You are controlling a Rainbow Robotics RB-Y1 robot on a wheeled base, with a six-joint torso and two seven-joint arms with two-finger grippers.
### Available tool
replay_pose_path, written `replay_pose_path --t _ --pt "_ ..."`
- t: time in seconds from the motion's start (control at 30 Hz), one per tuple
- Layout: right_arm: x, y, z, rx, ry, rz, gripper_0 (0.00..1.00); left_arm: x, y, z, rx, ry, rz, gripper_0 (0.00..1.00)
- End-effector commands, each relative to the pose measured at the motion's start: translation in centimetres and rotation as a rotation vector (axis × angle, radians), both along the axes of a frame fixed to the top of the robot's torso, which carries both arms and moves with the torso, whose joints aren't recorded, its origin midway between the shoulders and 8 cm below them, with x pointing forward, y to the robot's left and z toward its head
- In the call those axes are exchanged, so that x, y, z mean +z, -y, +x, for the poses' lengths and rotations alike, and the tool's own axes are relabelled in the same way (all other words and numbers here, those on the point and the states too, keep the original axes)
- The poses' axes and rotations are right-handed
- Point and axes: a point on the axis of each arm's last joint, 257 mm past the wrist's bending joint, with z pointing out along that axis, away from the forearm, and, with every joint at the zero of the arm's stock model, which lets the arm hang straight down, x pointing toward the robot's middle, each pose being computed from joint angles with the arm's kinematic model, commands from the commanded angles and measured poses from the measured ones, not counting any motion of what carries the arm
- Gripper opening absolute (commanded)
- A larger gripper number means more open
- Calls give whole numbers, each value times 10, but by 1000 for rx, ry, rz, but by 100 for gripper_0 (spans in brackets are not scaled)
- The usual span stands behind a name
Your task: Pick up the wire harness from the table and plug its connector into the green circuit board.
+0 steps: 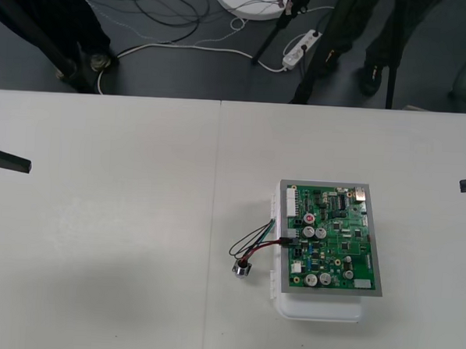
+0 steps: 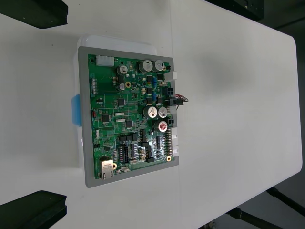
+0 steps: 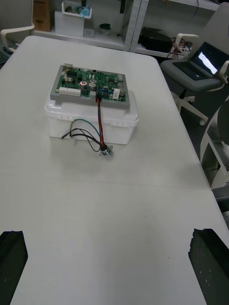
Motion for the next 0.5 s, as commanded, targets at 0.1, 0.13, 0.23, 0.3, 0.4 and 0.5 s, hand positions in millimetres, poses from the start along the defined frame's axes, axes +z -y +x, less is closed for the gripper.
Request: replay_pose_path --t 0.1,0.13,0.23,0.3,0.4,0.5 --pt "17 5 -4 -13 -8 -2 100 8 -8 -14 -26 -34 46 100" --pt "21 3 -5 -10 -8 14 100 8 -8 -14 -26 -34 46 100" --pt "26 1 -6 -8 -13 51 100 8 -8 -14 -26 -34 46 100" --pt "27 2 -6 -9 -14 56 100 8 -8 -14 -26 -34 46 100" --pt "25 2 -6 -10 -15 54 100 8 -8 -14 -26 -34 46 100" --pt "24 3 -6 -11 -17 51 100 8 -8 -14 -26 -34 46 100"
